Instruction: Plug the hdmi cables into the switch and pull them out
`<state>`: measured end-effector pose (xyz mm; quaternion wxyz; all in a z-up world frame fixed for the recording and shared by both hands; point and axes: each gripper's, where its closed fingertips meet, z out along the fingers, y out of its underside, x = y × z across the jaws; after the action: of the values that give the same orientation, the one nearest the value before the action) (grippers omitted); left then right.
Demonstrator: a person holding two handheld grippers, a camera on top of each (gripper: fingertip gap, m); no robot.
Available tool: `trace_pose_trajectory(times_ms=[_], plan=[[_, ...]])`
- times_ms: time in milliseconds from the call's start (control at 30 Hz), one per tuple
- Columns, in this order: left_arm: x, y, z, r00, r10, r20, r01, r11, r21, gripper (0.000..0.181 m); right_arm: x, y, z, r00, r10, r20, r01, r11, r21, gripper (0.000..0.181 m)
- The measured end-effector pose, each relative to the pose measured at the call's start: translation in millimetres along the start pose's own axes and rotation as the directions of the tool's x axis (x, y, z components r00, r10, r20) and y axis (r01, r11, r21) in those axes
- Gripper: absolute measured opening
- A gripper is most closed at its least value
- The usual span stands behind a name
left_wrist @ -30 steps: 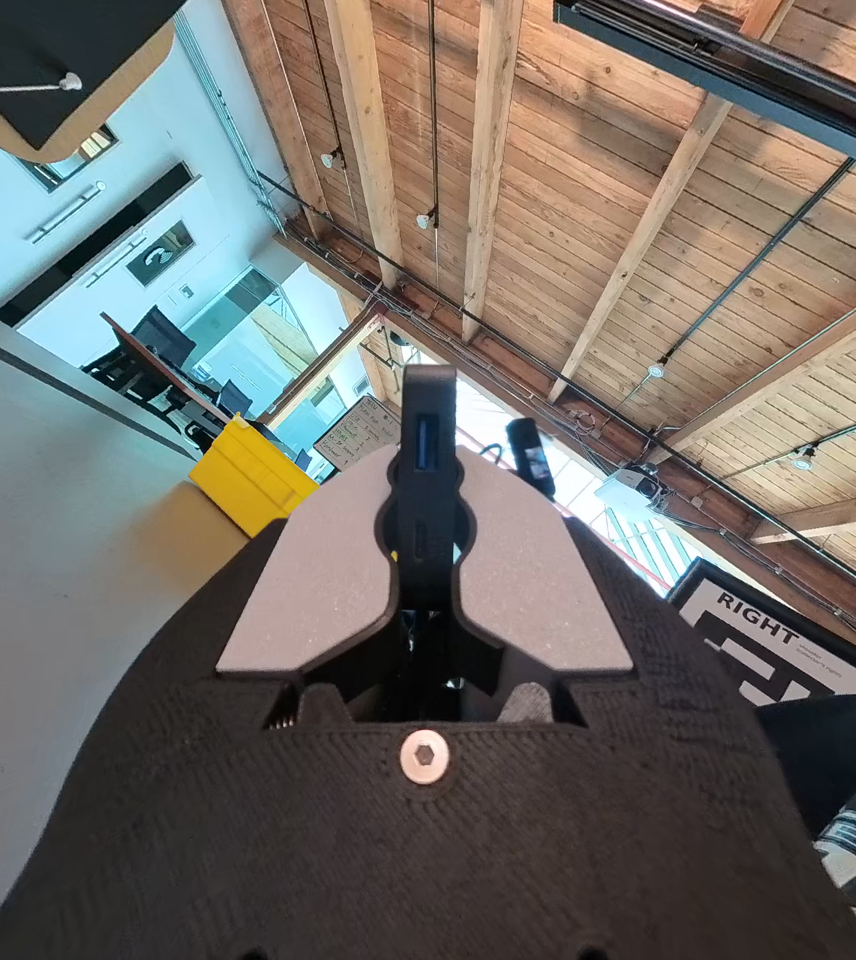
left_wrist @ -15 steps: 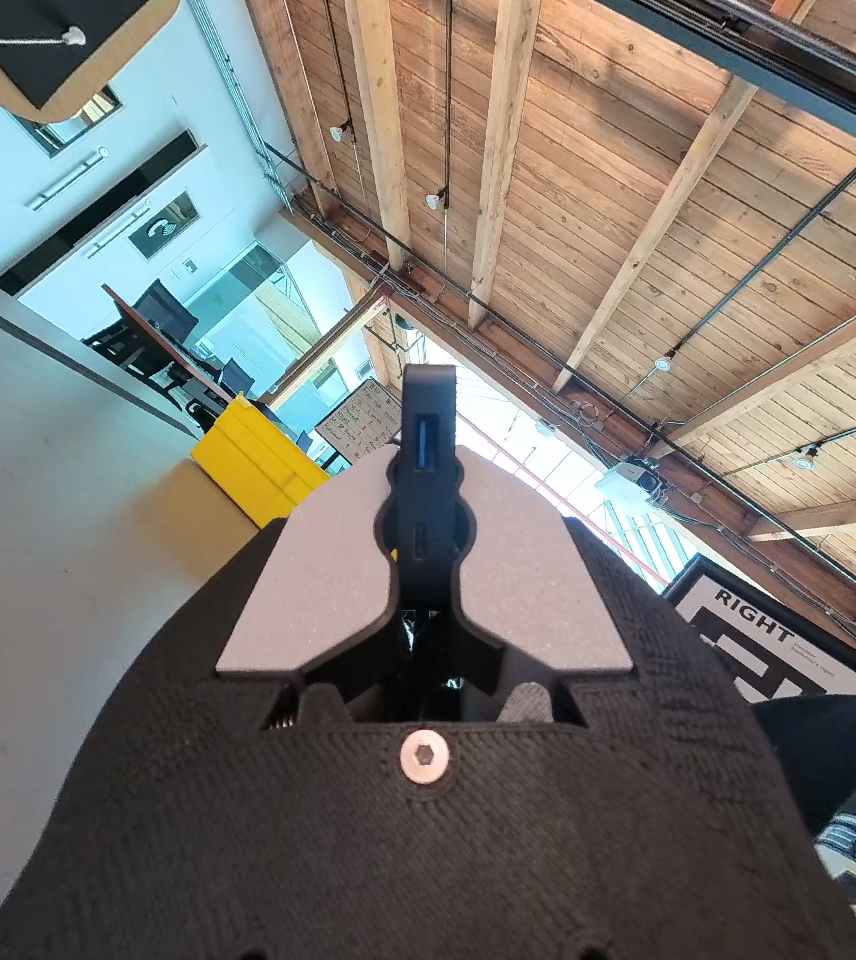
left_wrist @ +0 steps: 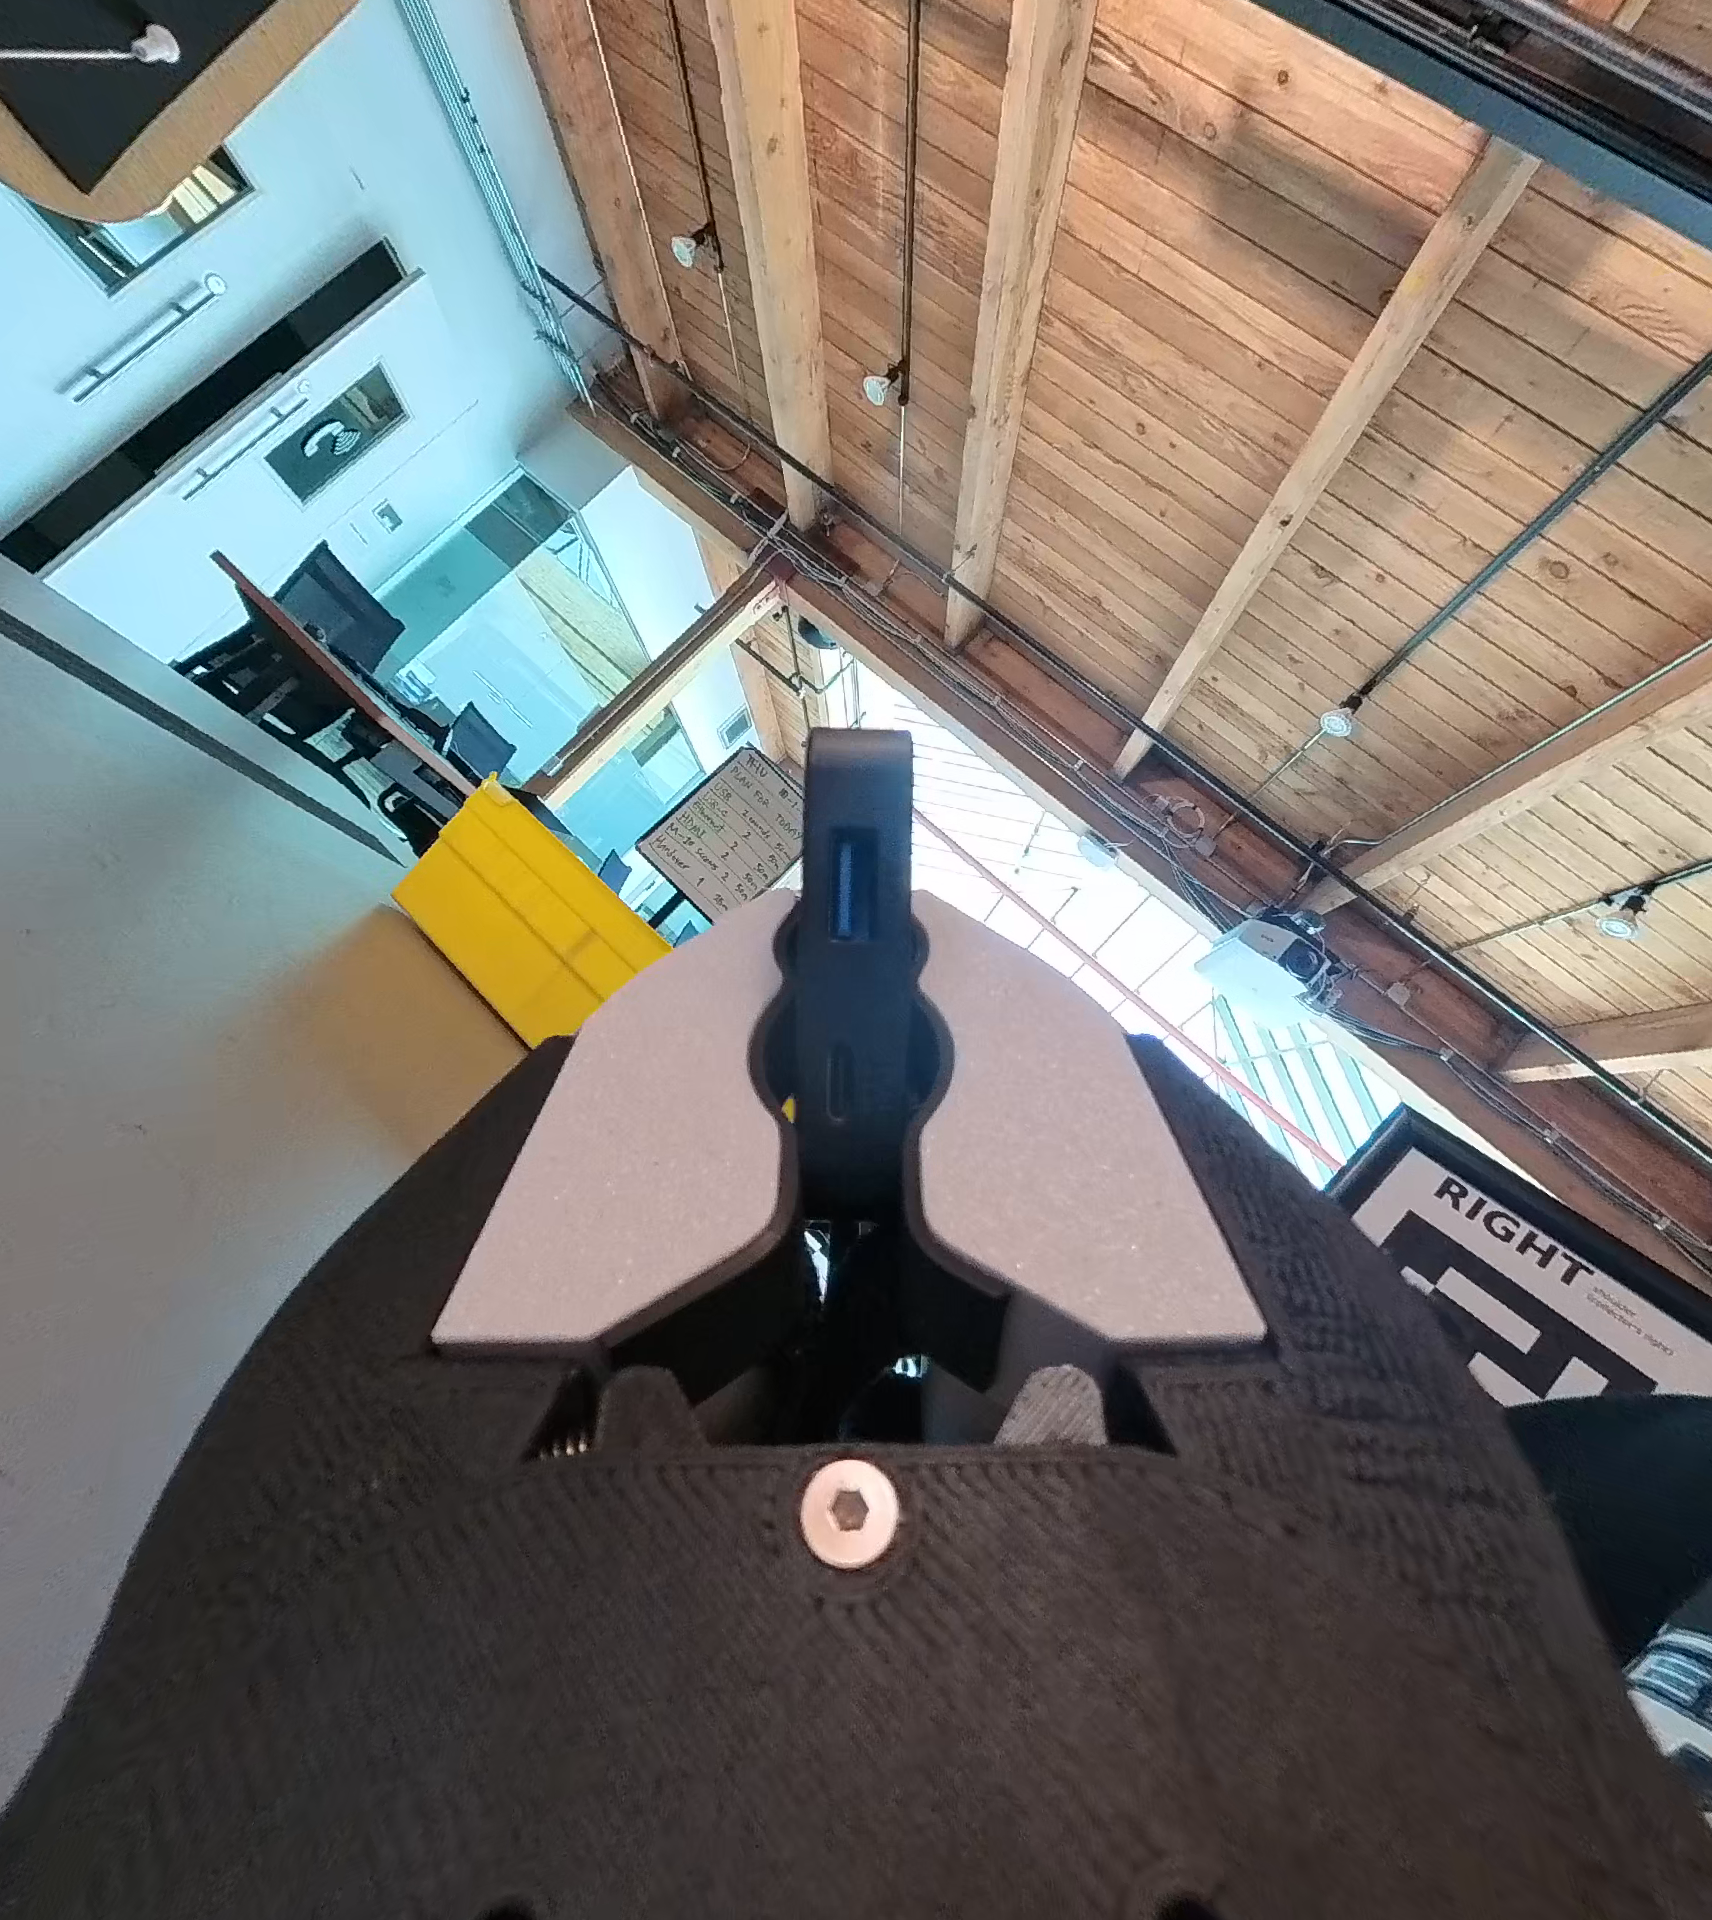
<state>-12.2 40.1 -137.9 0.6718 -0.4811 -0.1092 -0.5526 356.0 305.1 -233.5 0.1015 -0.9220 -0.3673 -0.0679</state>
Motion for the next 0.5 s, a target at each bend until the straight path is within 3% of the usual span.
trace_pose_trajectory(times_ms=[167,300,400,500], plan=[[-0.2,0.1,-0.2,1.0,0.0,0.0,0.0,1.0,0.0,0.014,1.5,-37.0,-44.9,0.999,0.049,0.013,-0.051,0.953,0.299,0.07],[-0.7,0.4,-0.1,1.0,-0.002,0.002,0.002,1.0,-0.002,0.014,-35.2,-89.2,-87.4,0.965,0.013,0.261,-0.175,0.772,0.611,0.052],[-0.5,0.5,-0.2,1.0,0.0,0.001,0.0,1.0,-0.003,0.014,-47.2,-105.9,-84.6,0.951,-0.005,0.31,-0.208,0.732,0.649,0.054],[-0.9,0.6,-0.3,1.0,-0.001,0.002,0.001,1.0,-0.005,0.014,-39.5,-104.8,-55.0,0.975,0.047,0.219,-0.171,0.785,0.595,0.047]])
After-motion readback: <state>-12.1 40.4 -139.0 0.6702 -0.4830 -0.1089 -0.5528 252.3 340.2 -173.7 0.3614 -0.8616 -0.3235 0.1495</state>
